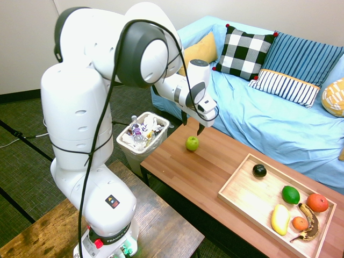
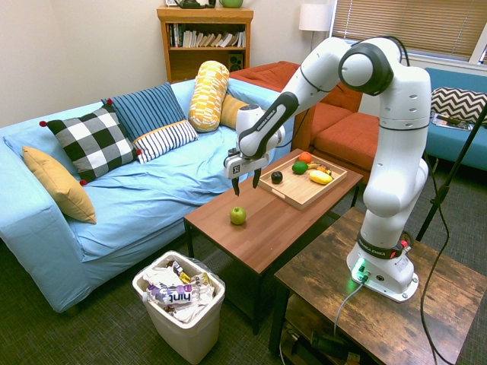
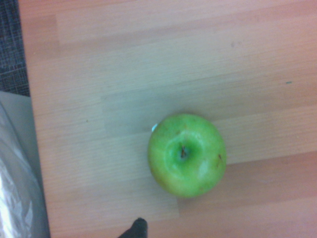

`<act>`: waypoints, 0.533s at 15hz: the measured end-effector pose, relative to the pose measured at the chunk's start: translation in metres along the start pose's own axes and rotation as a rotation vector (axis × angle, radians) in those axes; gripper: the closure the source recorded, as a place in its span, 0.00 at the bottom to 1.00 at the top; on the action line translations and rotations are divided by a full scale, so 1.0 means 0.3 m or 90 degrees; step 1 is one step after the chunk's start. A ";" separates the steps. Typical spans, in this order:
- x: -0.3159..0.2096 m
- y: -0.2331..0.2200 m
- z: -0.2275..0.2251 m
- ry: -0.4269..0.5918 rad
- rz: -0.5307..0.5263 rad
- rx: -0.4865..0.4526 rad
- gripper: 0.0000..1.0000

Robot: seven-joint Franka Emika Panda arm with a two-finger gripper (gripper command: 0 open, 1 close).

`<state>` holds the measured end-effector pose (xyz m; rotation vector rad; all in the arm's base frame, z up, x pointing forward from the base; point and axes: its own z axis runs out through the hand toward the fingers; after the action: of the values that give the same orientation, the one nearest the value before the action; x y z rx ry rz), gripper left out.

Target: Put the apple in the tray

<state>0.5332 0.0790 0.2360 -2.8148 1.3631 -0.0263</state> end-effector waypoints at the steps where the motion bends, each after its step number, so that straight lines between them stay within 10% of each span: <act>1: 0.014 -0.022 0.031 -0.001 0.001 -0.004 0.00; 8: 0.057 -0.099 0.221 -0.038 0.012 -0.030 0.00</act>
<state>0.5686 0.0843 0.1704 -2.8156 1.3957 0.0897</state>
